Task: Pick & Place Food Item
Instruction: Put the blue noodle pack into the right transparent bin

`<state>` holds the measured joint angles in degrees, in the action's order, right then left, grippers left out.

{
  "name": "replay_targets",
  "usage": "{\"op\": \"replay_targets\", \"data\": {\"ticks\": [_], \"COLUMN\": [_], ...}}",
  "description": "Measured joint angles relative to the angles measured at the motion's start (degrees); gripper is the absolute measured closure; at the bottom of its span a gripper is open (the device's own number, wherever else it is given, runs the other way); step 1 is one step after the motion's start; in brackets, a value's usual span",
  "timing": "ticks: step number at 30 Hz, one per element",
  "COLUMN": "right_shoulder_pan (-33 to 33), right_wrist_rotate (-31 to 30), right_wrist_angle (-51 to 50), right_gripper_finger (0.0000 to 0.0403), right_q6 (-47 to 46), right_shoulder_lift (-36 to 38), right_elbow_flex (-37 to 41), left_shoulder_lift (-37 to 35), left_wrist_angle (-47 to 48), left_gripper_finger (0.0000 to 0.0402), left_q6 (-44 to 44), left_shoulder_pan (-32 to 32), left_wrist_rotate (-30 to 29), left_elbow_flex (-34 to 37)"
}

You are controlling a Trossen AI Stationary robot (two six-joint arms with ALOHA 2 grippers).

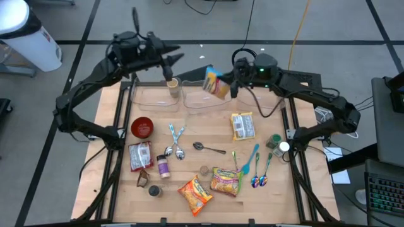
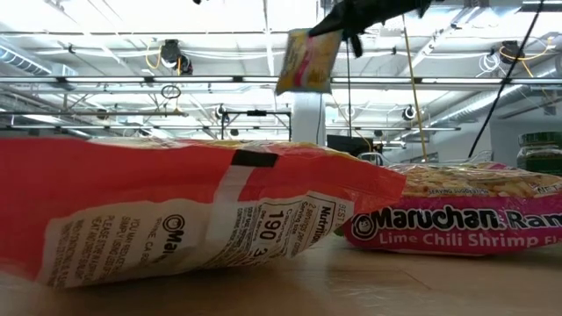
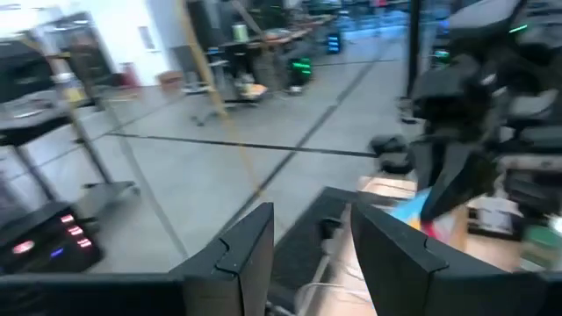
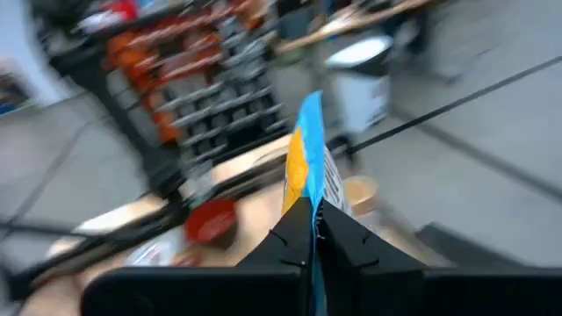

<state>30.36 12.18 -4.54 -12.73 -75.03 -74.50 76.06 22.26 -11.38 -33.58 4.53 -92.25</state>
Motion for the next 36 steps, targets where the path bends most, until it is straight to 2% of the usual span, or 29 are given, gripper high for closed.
{"op": "replay_targets", "data": {"ticks": [5, 10, 16, 20, 23, 36], "right_shoulder_pan": [0.3, 0.3, 0.3, 0.3, 0.3, 0.3], "right_wrist_rotate": [-12.8, -24.4, -34.6, -39.0, -40.9, -47.5], "right_wrist_angle": [-6.8, -14.7, -24.1, -29.2, -29.4, -27.9], "right_gripper_finger": [0.0403, 0.0403, 0.0403, 0.0403, 0.0403, 0.0403], "right_q6": [1.1, -1.0, -6.3, -8.5, -9.6, -20.8], "right_shoulder_lift": [5.4, 9.8, 12.7, 14.2, 16.3, 28.8], "right_elbow_flex": [0.0, 0.0, 0.0, 0.0, 1.9, 19.3], "left_shoulder_lift": [-1.1, -1.0, -0.7, -0.8, -0.7, -0.3], "left_wrist_angle": [1.8, 3.4, 3.9, 5.1, 7.0, 9.6], "left_gripper_finger": [0.0245, 0.0245, 0.0245, 0.0245, 0.0245, 0.0245], "left_q6": [1.1, 3.2, 3.9, 4.2, 4.7, 5.7], "left_shoulder_pan": [-1.7, -3.3, -4.1, -4.5, -5.0, -5.4], "left_wrist_rotate": [-4.7, -5.1, -5.1, -5.1, -5.1, -4.5], "left_elbow_flex": [0.0, 0.0, 0.1, 0.1, 0.1, 0.2]}}
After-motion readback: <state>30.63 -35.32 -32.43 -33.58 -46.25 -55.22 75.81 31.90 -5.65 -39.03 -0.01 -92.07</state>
